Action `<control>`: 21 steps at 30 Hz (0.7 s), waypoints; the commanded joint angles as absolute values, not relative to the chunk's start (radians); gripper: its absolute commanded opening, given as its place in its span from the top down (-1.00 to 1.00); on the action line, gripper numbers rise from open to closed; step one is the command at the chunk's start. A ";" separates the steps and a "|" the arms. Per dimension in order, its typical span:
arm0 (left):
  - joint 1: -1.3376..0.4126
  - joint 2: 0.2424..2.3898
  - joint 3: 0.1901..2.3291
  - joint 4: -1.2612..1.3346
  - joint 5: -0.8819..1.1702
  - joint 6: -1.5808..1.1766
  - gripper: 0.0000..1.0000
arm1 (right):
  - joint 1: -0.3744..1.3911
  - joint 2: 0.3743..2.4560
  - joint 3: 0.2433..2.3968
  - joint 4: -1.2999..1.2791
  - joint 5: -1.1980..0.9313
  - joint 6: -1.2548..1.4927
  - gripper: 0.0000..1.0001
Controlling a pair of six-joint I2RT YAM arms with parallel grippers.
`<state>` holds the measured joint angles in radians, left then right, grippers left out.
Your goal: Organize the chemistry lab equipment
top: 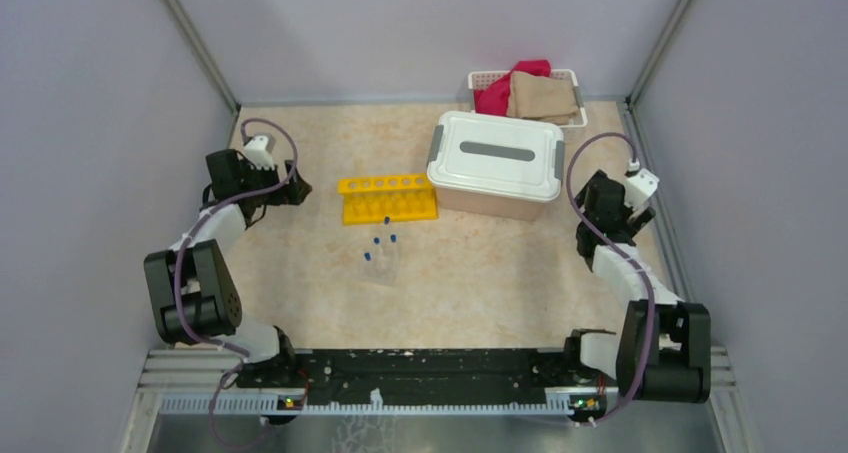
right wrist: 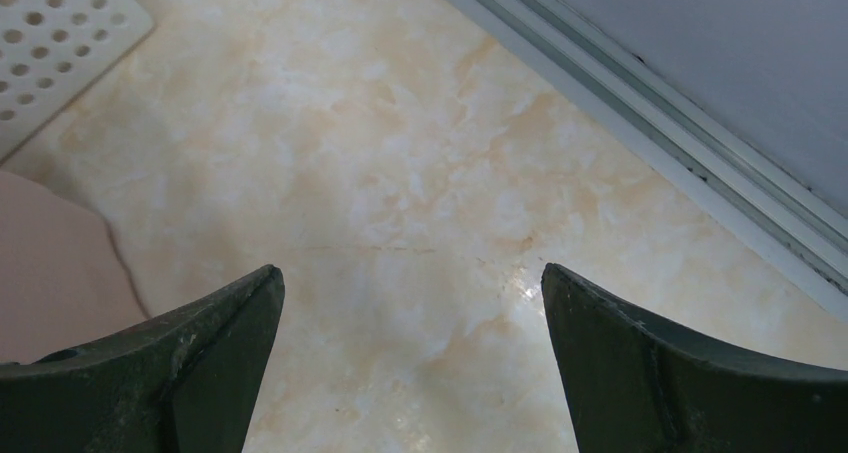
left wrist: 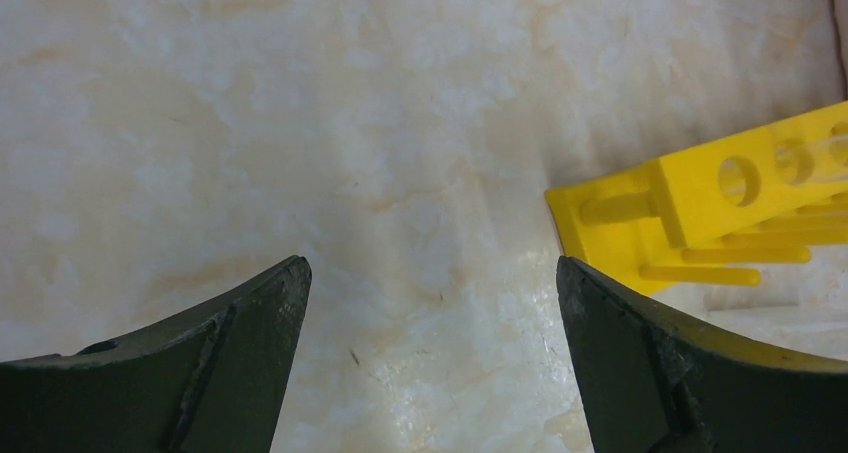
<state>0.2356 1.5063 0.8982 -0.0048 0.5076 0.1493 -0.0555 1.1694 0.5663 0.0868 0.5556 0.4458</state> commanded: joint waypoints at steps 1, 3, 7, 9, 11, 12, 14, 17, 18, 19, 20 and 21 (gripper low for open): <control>0.220 1.526 0.799 0.226 0.540 0.116 -0.98 | -0.063 1.201 0.496 0.268 0.647 0.450 -0.98; 0.210 1.538 0.756 0.269 0.538 0.119 -0.98 | -0.068 1.210 0.448 0.334 0.645 0.461 -0.98; 0.199 1.540 0.661 0.399 0.525 0.114 -0.98 | -0.077 1.235 0.354 0.498 0.623 0.460 -0.98; 0.193 1.530 0.614 0.467 0.526 0.100 -0.98 | -0.076 1.241 0.308 0.592 0.607 0.442 -0.98; 0.182 1.513 0.564 0.545 0.517 0.089 -0.98 | -0.077 1.236 0.277 0.667 0.593 0.417 -0.98; 0.177 1.505 0.537 0.591 0.504 0.081 -0.98 | -0.077 1.237 0.262 0.712 0.582 0.397 -0.98; 0.170 1.496 0.488 0.682 0.492 0.057 -0.98 | -0.077 1.242 0.240 0.787 0.560 0.368 -0.98; 0.162 1.487 0.434 0.797 0.471 0.041 -0.98 | -0.076 1.253 0.208 0.889 0.508 0.323 -0.98; 0.156 1.487 0.412 0.850 0.460 0.041 -0.98 | -0.075 1.260 0.204 0.913 0.488 0.309 -0.98; 0.154 1.492 0.396 0.891 0.457 0.030 -0.98 | -0.075 1.268 0.201 0.935 0.463 0.292 -0.98; 0.150 1.501 0.383 0.927 0.456 0.027 -0.98 | -0.074 1.274 0.203 0.950 0.436 0.274 -0.98; 0.144 1.508 0.372 0.959 0.448 0.024 -0.98 | -0.072 1.283 0.204 0.968 0.395 0.250 -0.98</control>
<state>0.1619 1.5154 0.4187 0.7059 0.4706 0.0574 -0.0696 1.2541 0.2081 0.7670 0.5198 0.3439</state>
